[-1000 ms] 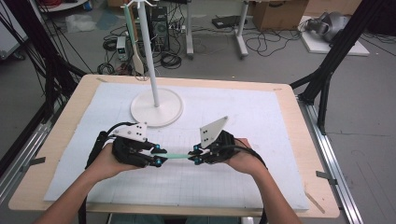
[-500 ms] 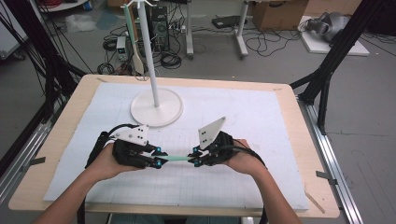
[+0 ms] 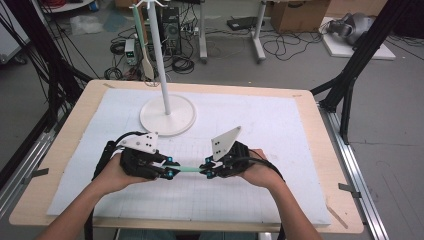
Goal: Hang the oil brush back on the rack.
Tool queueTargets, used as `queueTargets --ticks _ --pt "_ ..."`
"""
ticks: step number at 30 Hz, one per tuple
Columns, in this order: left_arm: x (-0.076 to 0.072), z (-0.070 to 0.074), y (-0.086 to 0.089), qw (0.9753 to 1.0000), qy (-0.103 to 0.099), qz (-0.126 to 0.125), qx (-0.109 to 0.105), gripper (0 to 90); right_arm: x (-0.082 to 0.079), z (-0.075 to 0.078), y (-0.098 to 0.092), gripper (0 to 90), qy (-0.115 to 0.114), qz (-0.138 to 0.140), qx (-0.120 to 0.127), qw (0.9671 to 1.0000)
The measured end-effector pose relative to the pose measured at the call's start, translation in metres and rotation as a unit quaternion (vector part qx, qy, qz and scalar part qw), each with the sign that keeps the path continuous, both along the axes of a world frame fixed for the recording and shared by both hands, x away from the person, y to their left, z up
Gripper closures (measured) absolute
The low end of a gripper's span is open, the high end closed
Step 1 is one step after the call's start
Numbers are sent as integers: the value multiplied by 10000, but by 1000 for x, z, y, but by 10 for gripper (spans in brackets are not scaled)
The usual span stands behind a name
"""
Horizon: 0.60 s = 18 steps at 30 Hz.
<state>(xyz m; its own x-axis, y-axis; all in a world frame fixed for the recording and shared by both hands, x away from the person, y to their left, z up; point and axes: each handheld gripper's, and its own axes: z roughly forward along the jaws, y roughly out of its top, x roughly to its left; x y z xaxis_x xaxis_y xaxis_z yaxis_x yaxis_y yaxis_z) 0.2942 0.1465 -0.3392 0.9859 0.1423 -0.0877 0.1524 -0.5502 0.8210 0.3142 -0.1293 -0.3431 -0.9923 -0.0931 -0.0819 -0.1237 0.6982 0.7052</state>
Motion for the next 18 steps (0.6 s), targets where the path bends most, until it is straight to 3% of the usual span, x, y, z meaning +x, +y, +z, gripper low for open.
queueTargets --ticks 6,12,15,18 --pt "-3 0 -2 9998 -75 -145 91 769 1 -3 3 805 275 114 -106 9995" --pt "-5 1 -2 9995 -169 -270 9 774 1 -6 5 805 435 230 -142 9987" --pt "-6 1 -1 9994 -192 -288 20 775 1 -8 6 815 455 274 -119 9985" --pt "-4 2 1 9996 -140 -205 -99 775 0 -7 5 827 334 176 -55 9993"
